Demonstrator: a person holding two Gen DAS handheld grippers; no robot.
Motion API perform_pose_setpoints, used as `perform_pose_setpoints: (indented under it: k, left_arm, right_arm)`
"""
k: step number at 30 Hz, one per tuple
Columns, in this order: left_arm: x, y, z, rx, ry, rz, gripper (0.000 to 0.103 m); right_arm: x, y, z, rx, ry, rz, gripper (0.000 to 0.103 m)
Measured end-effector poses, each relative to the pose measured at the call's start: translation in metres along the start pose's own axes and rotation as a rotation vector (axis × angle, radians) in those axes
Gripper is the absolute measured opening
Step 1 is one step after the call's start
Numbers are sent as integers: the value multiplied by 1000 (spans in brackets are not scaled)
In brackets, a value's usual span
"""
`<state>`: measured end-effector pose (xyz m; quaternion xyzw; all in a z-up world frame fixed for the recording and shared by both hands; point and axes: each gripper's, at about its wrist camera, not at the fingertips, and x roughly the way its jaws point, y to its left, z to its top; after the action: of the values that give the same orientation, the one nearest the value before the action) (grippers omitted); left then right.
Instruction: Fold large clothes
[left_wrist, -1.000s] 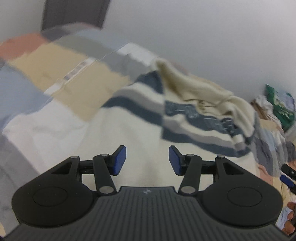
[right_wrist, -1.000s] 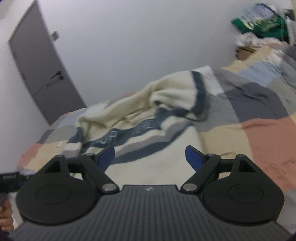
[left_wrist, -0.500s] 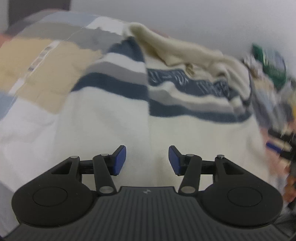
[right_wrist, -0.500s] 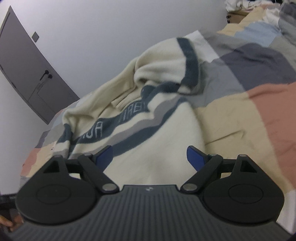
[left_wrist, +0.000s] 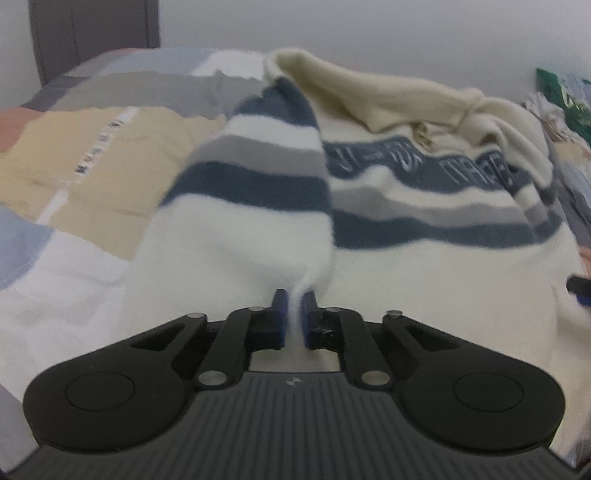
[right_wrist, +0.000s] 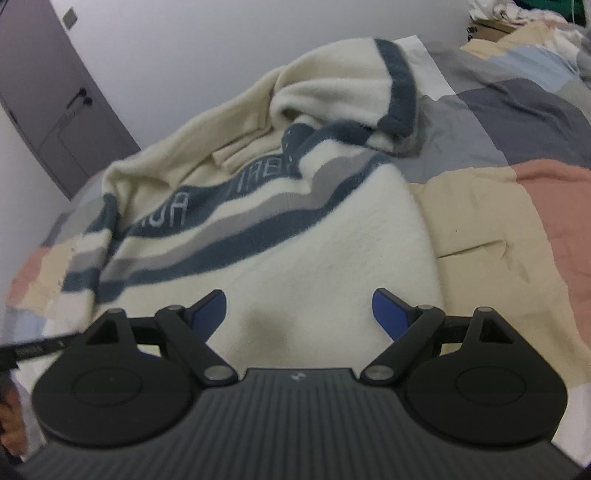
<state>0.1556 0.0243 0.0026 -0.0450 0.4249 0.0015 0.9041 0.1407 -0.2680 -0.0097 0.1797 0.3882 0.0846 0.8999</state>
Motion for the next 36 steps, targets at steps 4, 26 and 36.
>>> perform_pose_setpoints:
  k: [4, 26, 36]
  left_arm:
    - [0, 12, 8, -10, -40, 56, 9]
    - [12, 137, 23, -275, -11, 213, 9]
    - [-42, 127, 8, -318, 3, 68, 18]
  right_arm:
    - [0, 5, -3, -19, 36, 3, 87]
    - [6, 28, -12, -164, 58, -11, 87]
    - [-3, 42, -14, -251, 35, 17, 87]
